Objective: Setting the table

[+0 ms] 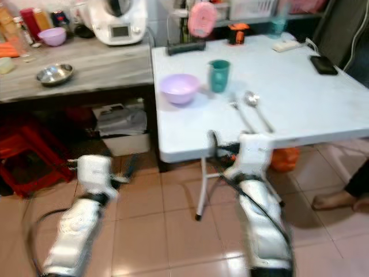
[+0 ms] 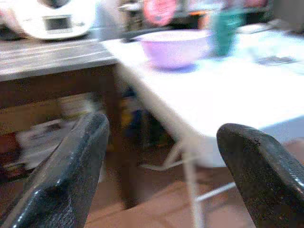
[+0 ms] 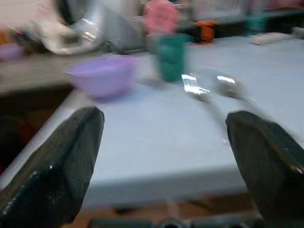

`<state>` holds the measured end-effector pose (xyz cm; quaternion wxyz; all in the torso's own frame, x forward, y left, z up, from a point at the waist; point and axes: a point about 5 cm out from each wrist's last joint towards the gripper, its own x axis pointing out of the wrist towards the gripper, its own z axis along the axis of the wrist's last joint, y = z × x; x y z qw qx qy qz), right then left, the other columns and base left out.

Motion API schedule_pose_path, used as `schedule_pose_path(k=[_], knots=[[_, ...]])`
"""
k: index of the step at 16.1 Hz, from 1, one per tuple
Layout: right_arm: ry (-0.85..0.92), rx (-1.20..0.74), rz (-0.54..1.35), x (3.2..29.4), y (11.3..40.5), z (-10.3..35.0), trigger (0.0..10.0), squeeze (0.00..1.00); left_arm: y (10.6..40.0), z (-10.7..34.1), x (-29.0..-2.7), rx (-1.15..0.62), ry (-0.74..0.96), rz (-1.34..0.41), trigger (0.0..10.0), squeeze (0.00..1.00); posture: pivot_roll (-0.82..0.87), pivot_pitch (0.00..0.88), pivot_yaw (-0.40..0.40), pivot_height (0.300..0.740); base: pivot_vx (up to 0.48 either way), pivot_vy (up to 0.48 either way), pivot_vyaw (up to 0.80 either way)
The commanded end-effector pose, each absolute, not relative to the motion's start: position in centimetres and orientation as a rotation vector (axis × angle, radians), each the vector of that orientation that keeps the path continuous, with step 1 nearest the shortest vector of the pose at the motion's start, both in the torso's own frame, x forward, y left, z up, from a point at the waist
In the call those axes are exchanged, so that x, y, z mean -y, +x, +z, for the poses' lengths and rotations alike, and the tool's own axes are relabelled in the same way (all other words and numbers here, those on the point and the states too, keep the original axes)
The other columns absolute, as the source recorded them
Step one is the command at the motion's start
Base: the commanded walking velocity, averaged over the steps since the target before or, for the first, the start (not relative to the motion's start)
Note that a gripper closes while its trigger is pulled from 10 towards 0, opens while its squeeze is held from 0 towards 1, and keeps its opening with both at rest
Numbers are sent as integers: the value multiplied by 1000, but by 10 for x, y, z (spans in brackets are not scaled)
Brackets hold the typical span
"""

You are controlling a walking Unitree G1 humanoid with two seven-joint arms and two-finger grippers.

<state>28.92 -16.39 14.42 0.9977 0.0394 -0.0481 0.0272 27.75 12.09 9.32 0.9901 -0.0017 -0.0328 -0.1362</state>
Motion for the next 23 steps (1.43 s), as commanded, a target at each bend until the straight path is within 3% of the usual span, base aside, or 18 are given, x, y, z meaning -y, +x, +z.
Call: schedule_pose_path(k=[1,5,15,23], knots=[[90,120,71,157,290,150,10000,0,278,95,-131,73,6,-267,10000,0,-74,69,60,740,0,0,0],[79,122,81,156,291,151,10000,0,274,98,-128,93,-15,-331,10000,0,-71,64,53,740,162,0,0],[79,124,77,157,292,151,10000,0,272,97,-125,90,-43,-356,10000,0,-71,63,52,740,480,0,0],[74,124,74,158,291,151,10000,0,274,93,-129,60,-60,-290,10000,0,-77,68,53,740,0,0,0]])
